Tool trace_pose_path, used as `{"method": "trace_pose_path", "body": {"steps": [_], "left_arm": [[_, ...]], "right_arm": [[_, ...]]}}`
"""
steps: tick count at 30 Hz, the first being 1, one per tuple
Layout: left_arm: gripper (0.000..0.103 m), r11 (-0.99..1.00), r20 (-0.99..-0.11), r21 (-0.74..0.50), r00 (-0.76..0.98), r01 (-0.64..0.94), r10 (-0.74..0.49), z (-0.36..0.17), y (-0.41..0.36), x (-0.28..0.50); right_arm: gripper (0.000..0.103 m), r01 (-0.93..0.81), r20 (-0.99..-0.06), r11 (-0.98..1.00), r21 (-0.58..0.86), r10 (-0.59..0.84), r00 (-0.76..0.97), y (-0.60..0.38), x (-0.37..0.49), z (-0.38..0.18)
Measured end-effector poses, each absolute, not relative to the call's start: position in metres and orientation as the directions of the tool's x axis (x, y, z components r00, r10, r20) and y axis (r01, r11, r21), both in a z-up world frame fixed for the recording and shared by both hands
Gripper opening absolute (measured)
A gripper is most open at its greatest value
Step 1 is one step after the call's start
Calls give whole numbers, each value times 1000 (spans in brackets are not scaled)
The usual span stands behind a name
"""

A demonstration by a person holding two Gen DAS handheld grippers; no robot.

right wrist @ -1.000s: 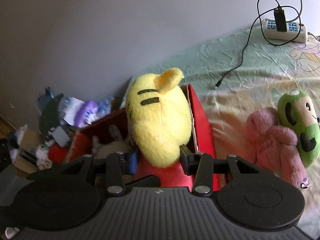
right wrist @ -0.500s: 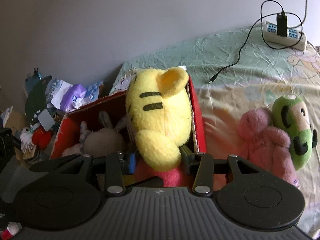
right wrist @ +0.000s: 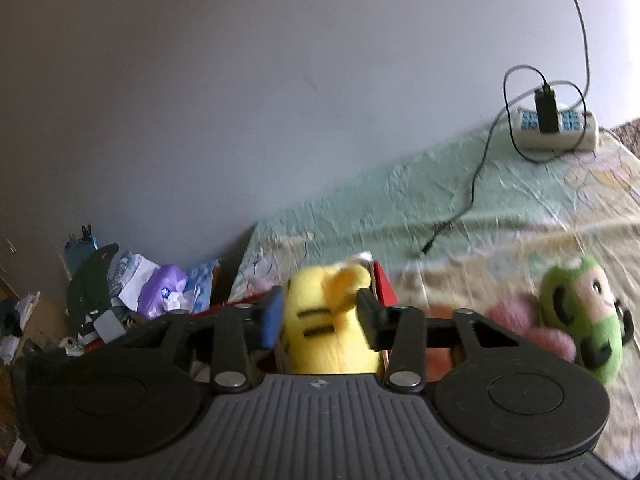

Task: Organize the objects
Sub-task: 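Lower the tiger plush into the box beside the bunnies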

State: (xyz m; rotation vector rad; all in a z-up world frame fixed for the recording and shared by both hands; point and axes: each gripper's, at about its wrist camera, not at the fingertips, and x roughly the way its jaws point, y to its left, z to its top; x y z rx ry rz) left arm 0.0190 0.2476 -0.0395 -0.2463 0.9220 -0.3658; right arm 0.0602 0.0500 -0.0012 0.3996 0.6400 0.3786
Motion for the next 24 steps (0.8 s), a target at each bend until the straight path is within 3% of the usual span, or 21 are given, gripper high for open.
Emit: {"method": "trace_pose_path", "body": {"steps": [5,14,24], "left_arm": [[91,915,-732,-352,550,199,-402,-41,247,21],[94,921,-747,-338,541,192,-386,-42,246,26],[100,932,-760,-297,540,210,-363,-45,240,34]], "right_arm": [[30,-235,-518,878,417,442,732,64,72,-12],[31,-264,-571,927,265,372,732,81,77,-28],[30,-265,-521,902,341,416,745,67,78,-39]]}}
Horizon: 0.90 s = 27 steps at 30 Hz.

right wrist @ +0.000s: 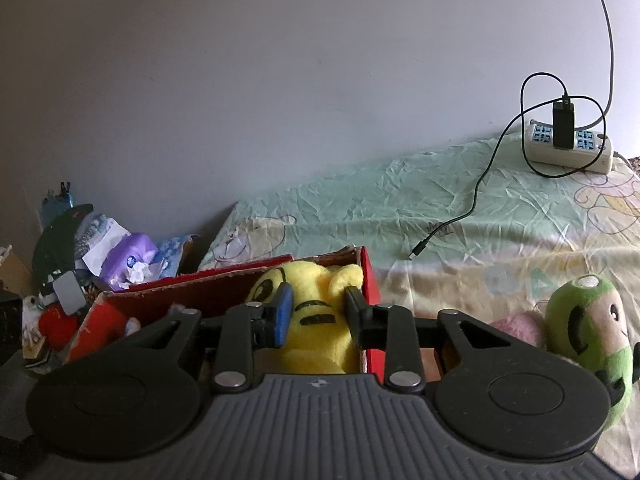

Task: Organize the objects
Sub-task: 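Lower the tiger plush into the box beside the bunnies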

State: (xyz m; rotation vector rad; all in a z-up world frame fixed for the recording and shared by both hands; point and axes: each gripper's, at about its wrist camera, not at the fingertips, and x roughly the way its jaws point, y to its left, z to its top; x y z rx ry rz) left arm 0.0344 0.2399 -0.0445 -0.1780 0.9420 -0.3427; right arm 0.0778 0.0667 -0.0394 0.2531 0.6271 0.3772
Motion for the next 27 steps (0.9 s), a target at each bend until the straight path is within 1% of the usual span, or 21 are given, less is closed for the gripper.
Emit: {"method": "trace_pose_path", "body": {"steps": [3,12,27], "left_arm": [[101,932,-761,-294,538,212,-362,-45,239,34],[103,934,-765,-284,537,216,-357,-47,238,35],[103,934,-766,-272,536,231,-356,-50,238,35]], "right_arm": [[30,-269,-513,900,343,420,749,67,76,-40],[30,-260,-499,874,411,455,738,58,75,-42],[30,-288,-455,865,411,469,757,53,68,-49]]}}
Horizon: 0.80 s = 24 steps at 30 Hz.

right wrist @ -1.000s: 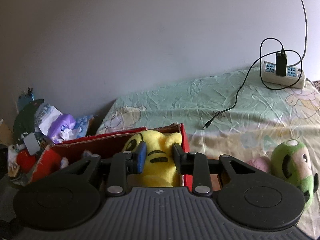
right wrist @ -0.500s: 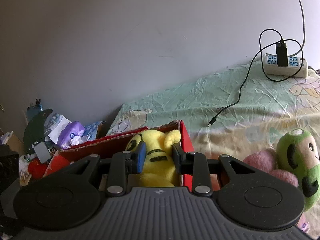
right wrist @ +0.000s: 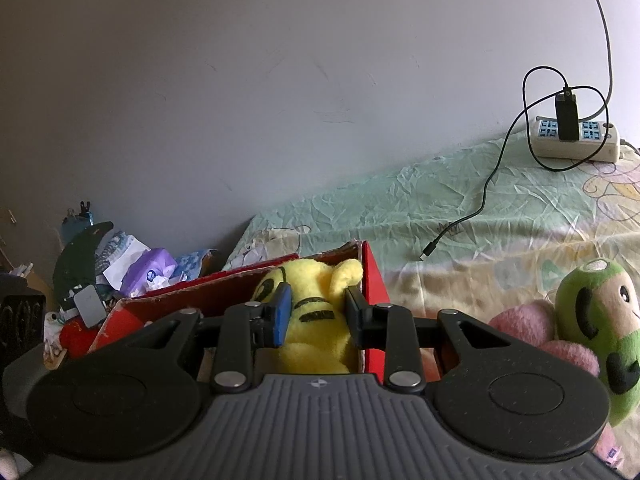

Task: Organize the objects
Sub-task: 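Lower the tiger plush into the box beside the bunnies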

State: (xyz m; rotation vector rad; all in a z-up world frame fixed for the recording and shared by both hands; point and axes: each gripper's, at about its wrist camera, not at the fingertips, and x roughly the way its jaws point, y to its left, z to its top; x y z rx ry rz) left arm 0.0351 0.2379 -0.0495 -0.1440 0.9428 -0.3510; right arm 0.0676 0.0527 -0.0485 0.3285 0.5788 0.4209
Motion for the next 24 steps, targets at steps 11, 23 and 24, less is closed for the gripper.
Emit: {"method": "trace_pose_path", "body": {"steps": [11,23,24], "left_arm": [[103,937,-767,-262,540,232,-348,-49,236,34],[103,940,-770,-247,541,234,-337,-49,234,33],[103,941,-771,-246,541,234,-336,-49,233,33]], "right_arm": [[30,-289,-455,862,417,473,754,51,65,-47],[31,-288,-454,857,427,479,752,49,61,-45],[31,-286,-454,854,434,481,750,49,61,-44]]}}
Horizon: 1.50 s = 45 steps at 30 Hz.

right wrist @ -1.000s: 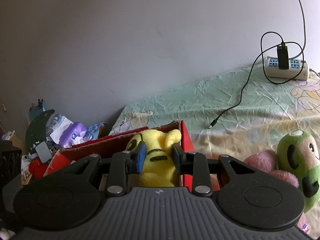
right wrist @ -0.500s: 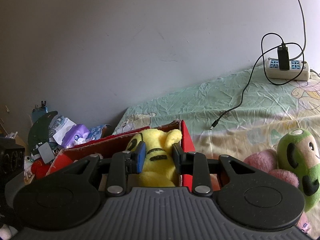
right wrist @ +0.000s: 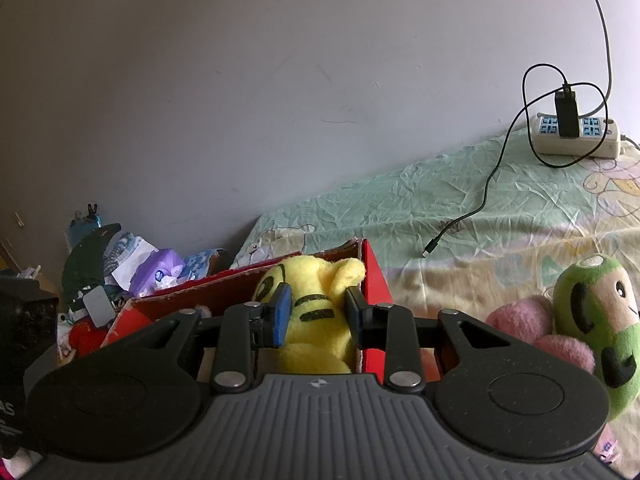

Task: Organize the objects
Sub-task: 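Lower the tiger plush into the box beside the bunnies, then open both grippers and move them back toward the green doll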

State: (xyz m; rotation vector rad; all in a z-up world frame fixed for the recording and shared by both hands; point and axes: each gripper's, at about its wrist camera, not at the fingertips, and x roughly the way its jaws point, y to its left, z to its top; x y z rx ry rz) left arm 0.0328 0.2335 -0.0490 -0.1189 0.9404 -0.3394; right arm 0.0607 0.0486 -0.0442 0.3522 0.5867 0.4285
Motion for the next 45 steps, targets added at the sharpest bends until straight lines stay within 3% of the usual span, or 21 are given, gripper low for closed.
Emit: {"method": "trace_pose_path", "body": {"steps": [21,34,45], "left_arm": [[103,942,-790,-279,513,186,-335,-47,239,35],[101,970,-806,-216,541,111,-242,-31,233,20],[98,995,-804,-89,585,50,-101,-16,221,-5]], "right_arm": [[32,-283,-446,835,472,503,741,34,39,-40],[32,-292,-437,827,481,514,738,27,27,-38],[32,-319,-430,792,520,566,704,12,19,-41]]}}
